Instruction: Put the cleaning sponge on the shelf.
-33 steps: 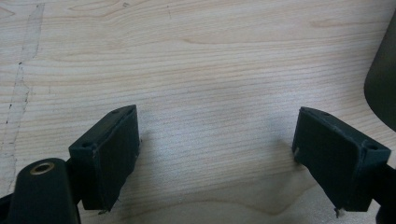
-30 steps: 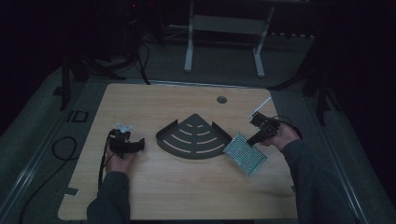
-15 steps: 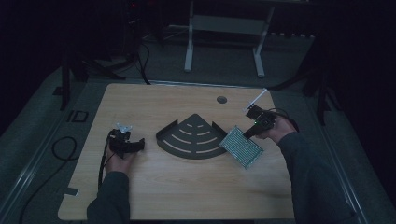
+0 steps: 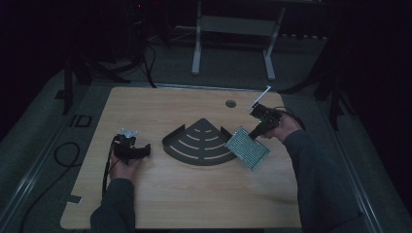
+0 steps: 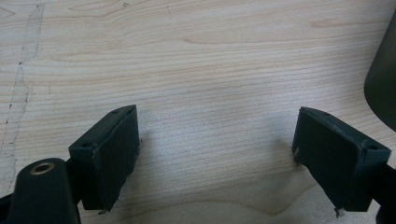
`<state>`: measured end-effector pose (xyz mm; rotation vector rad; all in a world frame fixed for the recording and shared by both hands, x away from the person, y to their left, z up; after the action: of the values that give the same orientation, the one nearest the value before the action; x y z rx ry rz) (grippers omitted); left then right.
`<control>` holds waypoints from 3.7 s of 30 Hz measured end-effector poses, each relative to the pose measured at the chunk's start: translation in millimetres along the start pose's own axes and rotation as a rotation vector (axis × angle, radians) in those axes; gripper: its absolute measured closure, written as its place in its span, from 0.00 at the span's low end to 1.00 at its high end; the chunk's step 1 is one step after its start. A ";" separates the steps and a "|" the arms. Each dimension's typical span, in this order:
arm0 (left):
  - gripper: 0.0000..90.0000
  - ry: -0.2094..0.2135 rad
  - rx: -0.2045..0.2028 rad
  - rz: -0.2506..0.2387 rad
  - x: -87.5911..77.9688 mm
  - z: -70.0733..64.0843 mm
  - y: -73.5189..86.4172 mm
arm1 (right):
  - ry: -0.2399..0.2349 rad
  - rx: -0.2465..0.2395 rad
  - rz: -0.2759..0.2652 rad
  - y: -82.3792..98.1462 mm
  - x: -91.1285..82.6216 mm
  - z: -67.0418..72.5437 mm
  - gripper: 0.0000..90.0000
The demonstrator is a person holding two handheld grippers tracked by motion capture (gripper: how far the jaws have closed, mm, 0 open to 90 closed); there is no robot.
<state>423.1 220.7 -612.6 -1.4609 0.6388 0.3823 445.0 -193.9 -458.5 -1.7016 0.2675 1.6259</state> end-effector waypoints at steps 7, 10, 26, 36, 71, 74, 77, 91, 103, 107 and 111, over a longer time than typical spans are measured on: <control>0.17 -0.001 0.000 0.001 0.1 0.0 -0.1 | 0.006 0.003 -0.002 -9.8 0.1 -1.8 1.00; 0.17 0.000 0.000 0.001 0.2 -0.1 -0.2 | 0.012 0.001 -0.006 -14.0 0.2 -2.1 1.00; 0.17 0.000 0.000 0.001 0.2 -0.1 -0.2 | 0.029 0.014 -0.042 -38.8 -1.1 -2.4 1.00; 0.17 0.001 0.000 0.000 0.6 -0.2 -0.5 | 0.031 0.025 -0.056 -51.5 -1.9 -4.0 1.00; 0.17 0.002 0.002 0.003 1.4 -0.3 -1.2 | 0.008 0.003 -0.048 -76.9 21.7 7.1 1.00; 0.17 0.002 0.001 0.002 1.6 -0.3 -1.3 | 0.007 0.010 -0.049 -78.7 24.3 7.9 1.00; 0.17 0.002 0.001 0.002 1.7 -0.4 -1.4 | 0.010 0.011 -0.051 -80.2 27.2 8.1 1.00; 0.17 0.002 0.002 0.002 1.8 -0.4 -1.5 | 0.046 -0.004 -0.022 -82.5 43.4 9.3 1.00; 0.17 0.003 0.002 0.003 2.0 -0.4 -1.6 | 0.054 -0.017 -0.015 -84.4 53.7 10.5 1.00; 0.17 0.003 0.003 0.003 2.0 -0.4 -1.6 | 0.060 -0.018 -0.007 -84.2 55.7 8.7 1.00; 0.17 0.003 0.002 0.003 2.0 -0.4 -1.6 | 0.060 -0.015 -0.006 -85.3 58.7 8.3 1.00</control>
<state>425.5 219.9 -612.5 -1.4585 0.6439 0.3817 501.3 -109.4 -480.6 -1.7630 0.2800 1.5777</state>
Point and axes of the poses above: each handheld gripper's, and its own axes: x roughly forward along the jaws, y roughly out of its underside, z roughly to its left, the point moved 7 cm from there along x, roughly forward along the jaws, and after that the axes turned 7 degrees about -z, right-handed, at the moved point
